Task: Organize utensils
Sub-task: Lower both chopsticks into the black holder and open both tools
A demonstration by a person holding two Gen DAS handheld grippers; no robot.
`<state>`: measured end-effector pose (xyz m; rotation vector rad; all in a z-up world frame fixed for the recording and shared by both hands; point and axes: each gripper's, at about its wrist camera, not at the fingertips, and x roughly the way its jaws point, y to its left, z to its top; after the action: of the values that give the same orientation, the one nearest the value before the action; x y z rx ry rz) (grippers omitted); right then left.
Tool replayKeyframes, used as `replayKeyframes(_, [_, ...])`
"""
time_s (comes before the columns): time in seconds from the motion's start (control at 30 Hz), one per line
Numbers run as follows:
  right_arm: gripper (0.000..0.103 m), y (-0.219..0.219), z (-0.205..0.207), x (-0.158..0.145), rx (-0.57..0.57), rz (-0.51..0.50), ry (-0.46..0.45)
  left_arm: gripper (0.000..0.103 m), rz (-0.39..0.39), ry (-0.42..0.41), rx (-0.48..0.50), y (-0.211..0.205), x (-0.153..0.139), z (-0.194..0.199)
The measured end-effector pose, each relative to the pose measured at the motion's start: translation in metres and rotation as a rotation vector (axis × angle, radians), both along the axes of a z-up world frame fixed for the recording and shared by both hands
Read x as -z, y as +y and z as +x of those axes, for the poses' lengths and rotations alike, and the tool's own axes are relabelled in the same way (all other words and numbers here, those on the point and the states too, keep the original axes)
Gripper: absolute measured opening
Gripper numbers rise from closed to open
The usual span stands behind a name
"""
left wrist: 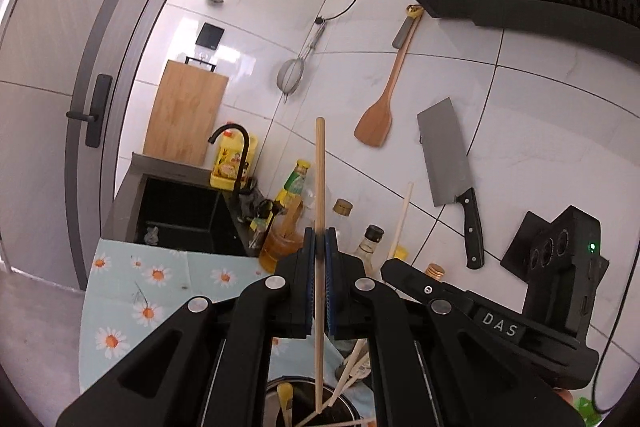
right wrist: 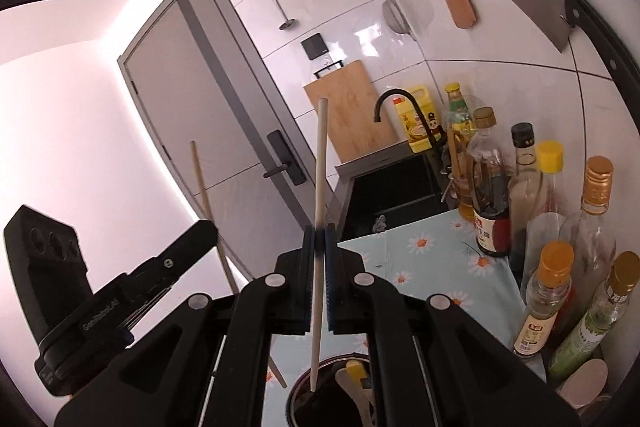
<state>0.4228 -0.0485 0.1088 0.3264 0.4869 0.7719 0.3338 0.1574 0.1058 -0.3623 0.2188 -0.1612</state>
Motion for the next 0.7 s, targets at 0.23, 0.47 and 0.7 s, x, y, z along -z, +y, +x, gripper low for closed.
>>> replayKeyframes(0.23, [0.006,0.009,-0.007,0.027,0.009,-0.065,-0.035,0.004,0.061,0.007,0.005,-0.015,0.037,0.001])
replayKeyframes(0.47, [0.006,0.017,-0.014,0.056,-0.009,-0.102,-0.019,0.004,0.119,0.025,0.012,-0.027,0.066,-0.004])
replayKeyframes(0.7, [0.006,0.017,-0.016,0.072,-0.019,-0.131,0.039,0.004,0.134,0.081,0.013,-0.032,0.083,-0.006])
